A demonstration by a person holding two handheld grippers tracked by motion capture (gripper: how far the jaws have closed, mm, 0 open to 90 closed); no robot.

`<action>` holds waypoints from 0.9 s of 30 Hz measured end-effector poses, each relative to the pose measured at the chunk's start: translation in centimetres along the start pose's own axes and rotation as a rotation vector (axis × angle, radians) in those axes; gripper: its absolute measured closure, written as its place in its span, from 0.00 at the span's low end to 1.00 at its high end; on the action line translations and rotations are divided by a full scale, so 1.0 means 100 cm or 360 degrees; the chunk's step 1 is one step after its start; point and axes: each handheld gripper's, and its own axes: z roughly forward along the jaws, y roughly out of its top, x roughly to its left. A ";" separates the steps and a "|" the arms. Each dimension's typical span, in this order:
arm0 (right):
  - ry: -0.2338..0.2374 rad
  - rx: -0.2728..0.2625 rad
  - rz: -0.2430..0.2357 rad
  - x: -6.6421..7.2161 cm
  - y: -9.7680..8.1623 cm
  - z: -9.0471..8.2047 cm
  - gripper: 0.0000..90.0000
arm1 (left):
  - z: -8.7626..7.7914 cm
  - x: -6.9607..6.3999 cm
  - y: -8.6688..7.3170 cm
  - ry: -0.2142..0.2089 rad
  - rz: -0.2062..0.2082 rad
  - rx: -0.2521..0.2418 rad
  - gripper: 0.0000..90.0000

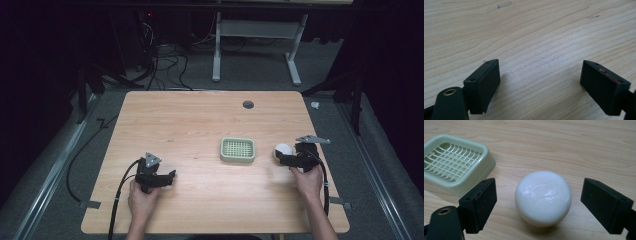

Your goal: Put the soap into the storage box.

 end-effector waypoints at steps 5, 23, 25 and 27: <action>-0.0009 0.0024 -0.0001 -0.001 0.001 0.009 0.15 | 0.000 0.000 0.000 0.0000 0.0000 0.0000 0.19; -0.0043 0.0129 0.0052 -0.006 -0.004 0.031 0.15 | 0.000 0.000 0.000 -0.0001 -0.0001 -0.0001 0.19; -0.0041 0.0139 0.0061 -0.006 -0.005 0.032 0.16 | 0.000 0.000 0.000 -0.0001 -0.0001 0.0000 0.19; -0.0039 0.0140 0.0059 -0.007 -0.005 0.034 0.16 | 0.000 0.000 0.000 -0.0001 -0.0001 -0.0001 0.19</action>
